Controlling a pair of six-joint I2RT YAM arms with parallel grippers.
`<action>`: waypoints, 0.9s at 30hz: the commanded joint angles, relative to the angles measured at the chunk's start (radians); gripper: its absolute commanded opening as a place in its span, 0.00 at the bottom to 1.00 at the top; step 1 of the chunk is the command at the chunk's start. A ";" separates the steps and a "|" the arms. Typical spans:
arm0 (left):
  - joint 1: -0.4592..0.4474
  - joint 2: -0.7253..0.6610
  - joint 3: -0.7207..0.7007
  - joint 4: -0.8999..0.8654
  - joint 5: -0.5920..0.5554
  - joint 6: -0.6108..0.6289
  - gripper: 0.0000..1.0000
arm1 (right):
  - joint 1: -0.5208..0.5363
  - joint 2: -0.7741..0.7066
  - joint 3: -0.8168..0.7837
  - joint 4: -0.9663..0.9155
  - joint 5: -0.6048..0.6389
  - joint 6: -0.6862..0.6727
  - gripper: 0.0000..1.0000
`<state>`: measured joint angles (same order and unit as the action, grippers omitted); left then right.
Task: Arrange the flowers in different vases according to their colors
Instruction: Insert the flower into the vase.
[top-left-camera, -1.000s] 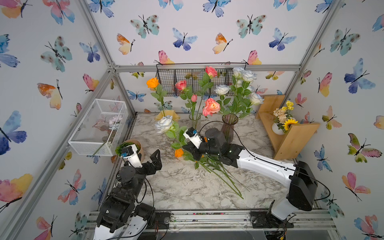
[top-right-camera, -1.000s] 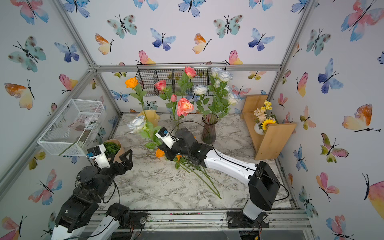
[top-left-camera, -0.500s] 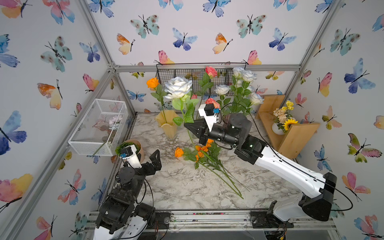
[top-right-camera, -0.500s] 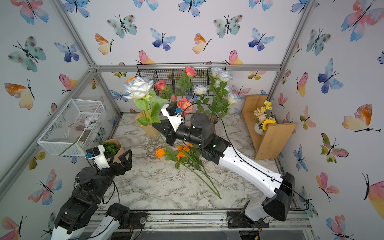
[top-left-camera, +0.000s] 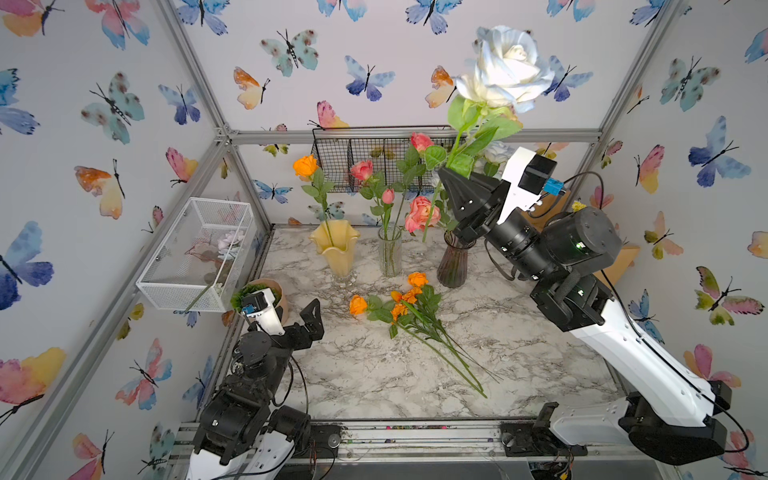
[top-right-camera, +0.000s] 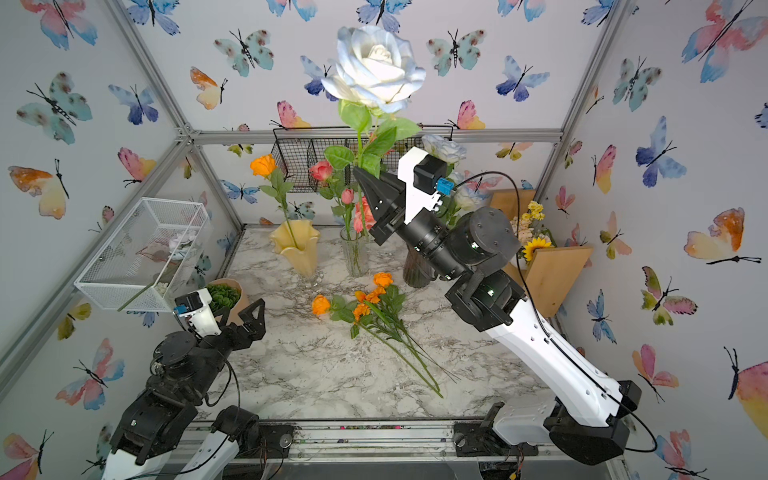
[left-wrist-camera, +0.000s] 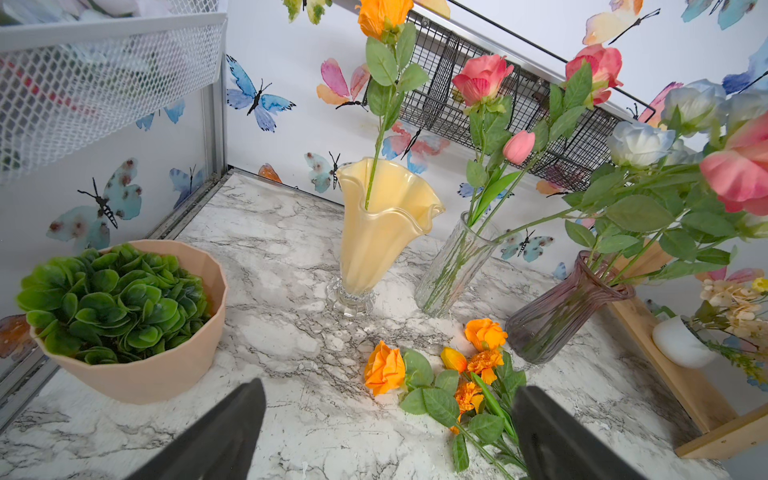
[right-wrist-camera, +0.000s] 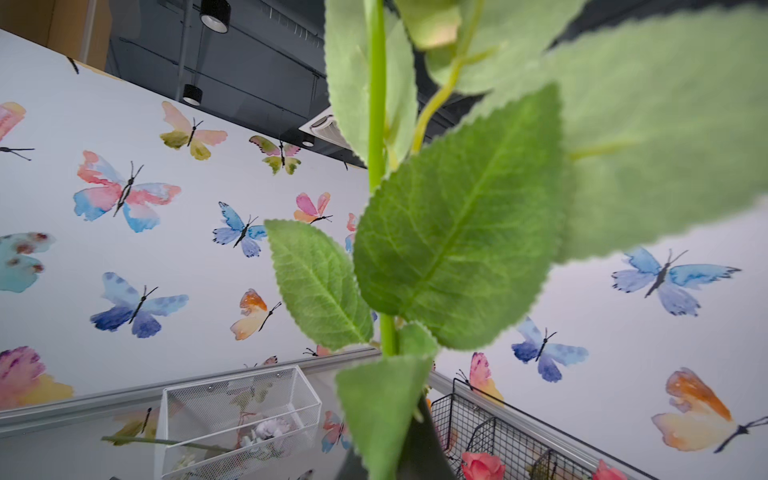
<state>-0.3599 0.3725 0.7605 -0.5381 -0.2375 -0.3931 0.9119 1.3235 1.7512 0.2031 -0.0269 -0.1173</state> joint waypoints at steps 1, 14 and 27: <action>0.006 0.008 -0.001 0.005 0.020 0.005 0.99 | -0.021 0.002 0.054 -0.017 0.107 -0.081 0.03; 0.008 0.026 -0.001 0.007 0.027 0.007 0.99 | -0.203 0.038 0.014 0.048 0.153 -0.101 0.03; 0.010 0.048 -0.001 0.010 0.040 0.010 0.99 | -0.479 0.115 -0.365 0.473 0.042 0.222 0.02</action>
<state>-0.3542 0.4068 0.7605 -0.5365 -0.2276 -0.3923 0.4442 1.4425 1.3857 0.5186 0.0570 0.0231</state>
